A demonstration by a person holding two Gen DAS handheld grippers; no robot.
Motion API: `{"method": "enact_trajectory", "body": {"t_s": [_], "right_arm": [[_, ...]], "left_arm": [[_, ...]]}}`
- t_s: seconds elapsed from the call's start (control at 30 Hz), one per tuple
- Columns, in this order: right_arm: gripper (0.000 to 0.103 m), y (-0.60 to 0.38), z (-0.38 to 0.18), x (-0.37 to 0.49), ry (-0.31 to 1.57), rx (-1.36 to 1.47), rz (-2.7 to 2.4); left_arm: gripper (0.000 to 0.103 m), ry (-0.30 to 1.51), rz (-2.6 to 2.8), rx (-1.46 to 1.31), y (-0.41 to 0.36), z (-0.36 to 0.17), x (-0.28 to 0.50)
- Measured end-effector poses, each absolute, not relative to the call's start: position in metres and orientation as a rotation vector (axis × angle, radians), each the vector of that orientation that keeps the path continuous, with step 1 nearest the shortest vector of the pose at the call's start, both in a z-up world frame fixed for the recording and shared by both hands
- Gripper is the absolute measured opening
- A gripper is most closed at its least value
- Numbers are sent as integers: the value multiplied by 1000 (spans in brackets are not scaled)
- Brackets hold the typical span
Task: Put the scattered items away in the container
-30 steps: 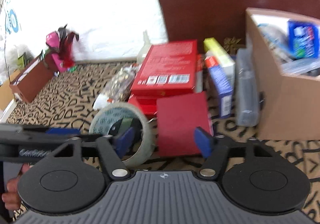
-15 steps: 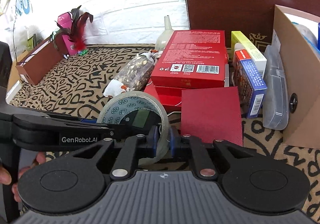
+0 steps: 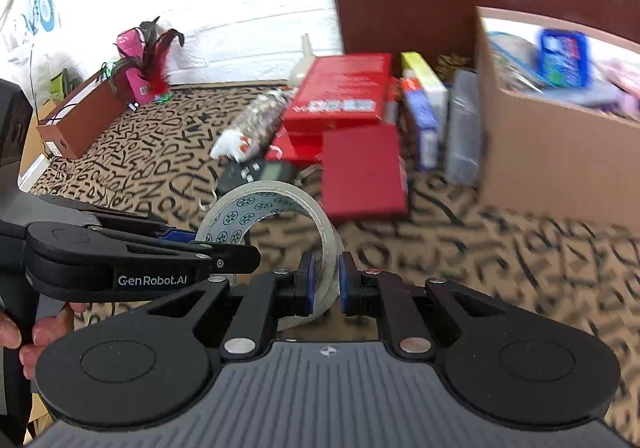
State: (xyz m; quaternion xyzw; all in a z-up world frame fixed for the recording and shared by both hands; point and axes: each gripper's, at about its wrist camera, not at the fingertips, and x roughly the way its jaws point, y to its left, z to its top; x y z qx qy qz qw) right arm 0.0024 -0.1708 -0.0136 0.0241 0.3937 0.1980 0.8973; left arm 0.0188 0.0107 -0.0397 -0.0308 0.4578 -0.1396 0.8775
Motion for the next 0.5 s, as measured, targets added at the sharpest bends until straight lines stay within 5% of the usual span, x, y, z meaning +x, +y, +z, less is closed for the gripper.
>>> {"method": "enact_trajectory", "body": {"t_s": [0.1, 0.2, 0.3, 0.5], "right_arm": [[16, -181, -22, -6, 847, 84, 378], [17, -188, -29, -7, 854, 119, 337], [28, -190, -31, -6, 844, 133, 338], [28, -186, -38, 0, 854, 152, 365]], "left_arm": [[27, 973, -306, -62, -1, -48, 13], [42, 992, -299, -74, -5, -54, 15], [44, 987, -289, -64, -5, -55, 15], [50, 1021, -260, -51, -4, -69, 20]]}}
